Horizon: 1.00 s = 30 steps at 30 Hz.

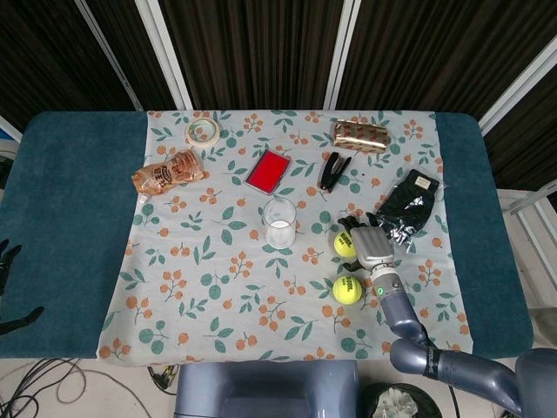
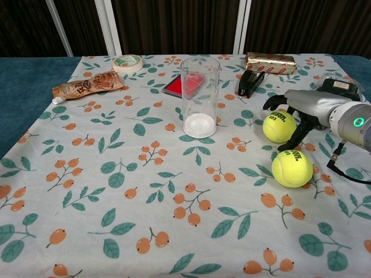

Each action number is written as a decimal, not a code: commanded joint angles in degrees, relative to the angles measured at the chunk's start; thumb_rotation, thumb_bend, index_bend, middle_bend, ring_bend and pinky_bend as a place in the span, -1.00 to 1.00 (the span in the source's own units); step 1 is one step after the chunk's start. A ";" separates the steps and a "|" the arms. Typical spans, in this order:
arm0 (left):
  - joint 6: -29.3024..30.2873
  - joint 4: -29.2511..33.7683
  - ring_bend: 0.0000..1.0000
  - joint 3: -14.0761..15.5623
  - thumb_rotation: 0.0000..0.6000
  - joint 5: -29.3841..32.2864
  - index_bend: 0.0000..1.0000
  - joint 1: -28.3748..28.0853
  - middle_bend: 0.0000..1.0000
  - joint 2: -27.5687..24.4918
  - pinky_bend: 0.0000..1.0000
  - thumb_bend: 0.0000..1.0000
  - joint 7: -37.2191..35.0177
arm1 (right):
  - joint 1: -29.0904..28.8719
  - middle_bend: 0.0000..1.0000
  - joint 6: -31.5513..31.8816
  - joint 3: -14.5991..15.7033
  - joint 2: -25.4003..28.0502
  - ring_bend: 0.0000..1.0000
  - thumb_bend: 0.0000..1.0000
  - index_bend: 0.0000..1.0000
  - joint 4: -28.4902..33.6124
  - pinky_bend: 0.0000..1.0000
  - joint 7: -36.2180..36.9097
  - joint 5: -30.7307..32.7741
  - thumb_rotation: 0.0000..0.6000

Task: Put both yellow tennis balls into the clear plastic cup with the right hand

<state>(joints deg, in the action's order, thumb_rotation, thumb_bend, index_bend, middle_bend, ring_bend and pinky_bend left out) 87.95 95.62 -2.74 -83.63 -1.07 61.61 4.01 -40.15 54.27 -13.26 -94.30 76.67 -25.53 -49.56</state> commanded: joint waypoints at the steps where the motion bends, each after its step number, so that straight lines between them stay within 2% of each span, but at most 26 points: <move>1: -0.04 0.01 -1.00 0.01 1.00 0.04 -0.82 0.00 -1.00 -0.03 -1.00 -0.92 -0.03 | -0.41 -0.59 0.45 -0.36 -1.03 -0.25 -0.54 -0.56 -0.92 -1.00 0.00 0.32 1.00; 5: -0.17 0.03 -1.00 -0.05 1.00 0.25 -0.82 -0.02 -1.00 -0.12 -1.00 -0.92 -0.08 | -0.77 -0.50 0.64 -0.58 -1.82 -0.13 -0.54 -0.47 -1.61 -0.97 0.13 0.31 1.00; 7: -0.20 0.07 -1.00 -0.07 1.00 0.33 -0.83 -0.03 -1.00 -0.17 -1.00 -0.92 -0.08 | -0.94 -0.43 0.89 -0.68 -2.33 -0.03 -0.50 -0.41 -2.25 -0.84 -0.03 0.45 1.00; 12: -0.33 0.31 -1.00 -0.08 1.00 0.61 -0.83 0.02 -1.00 -0.39 -1.00 -0.92 -0.11 | -1.23 -0.34 1.00 -0.69 -3.04 0.10 -0.19 -0.24 -3.42 -0.53 -0.48 0.83 1.00; 16: -0.48 0.48 -1.00 -0.10 1.00 0.90 -0.82 0.04 -1.00 -0.58 -1.00 -0.92 -0.09 | -1.35 -0.27 1.18 -0.54 -3.00 0.22 -0.05 -0.14 -3.91 -0.32 -0.87 0.60 1.00; 23: -0.79 0.95 -1.00 0.03 1.00 1.15 -0.82 0.06 -1.00 -0.87 -1.00 -0.92 0.23 | -1.51 -0.23 1.86 -2.28 -1.15 0.25 -0.01 -0.10 -1.63 -0.05 -0.03 0.66 1.00; 26: -0.73 1.10 -1.00 -0.02 1.00 1.30 -0.81 0.12 -1.00 -0.97 -1.00 -0.92 0.17 | -2.12 -0.23 2.61 -4.23 1.15 0.25 -0.01 -0.10 0.58 0.04 -0.15 0.71 1.00; 27: -0.73 1.14 -1.00 -0.02 1.00 1.34 -0.81 0.14 -1.00 -0.99 -1.00 -0.92 0.16 | -2.34 -0.23 2.75 -4.95 1.87 0.25 -0.01 -0.10 1.27 -0.02 -0.14 0.87 1.00; 28: -0.74 1.19 -1.00 0.00 1.00 1.35 -0.81 0.15 -1.00 -1.03 -1.00 -0.92 0.13 | -2.69 -0.23 2.64 -5.83 2.95 0.25 -0.01 -0.10 2.30 -0.21 -0.31 1.37 1.00; 30: -0.77 1.23 -1.00 0.02 1.00 1.32 -0.81 0.15 -1.00 -1.07 -1.00 -0.92 0.11 | -3.41 -0.23 2.35 -7.35 4.70 0.25 -0.01 -0.10 3.86 -0.79 -0.73 2.21 1.00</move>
<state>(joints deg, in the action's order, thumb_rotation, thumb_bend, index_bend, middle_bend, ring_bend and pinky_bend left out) 87.17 96.85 -2.72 -82.31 -0.93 60.54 4.12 -42.79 56.69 -19.16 -91.16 79.05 -25.90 -48.17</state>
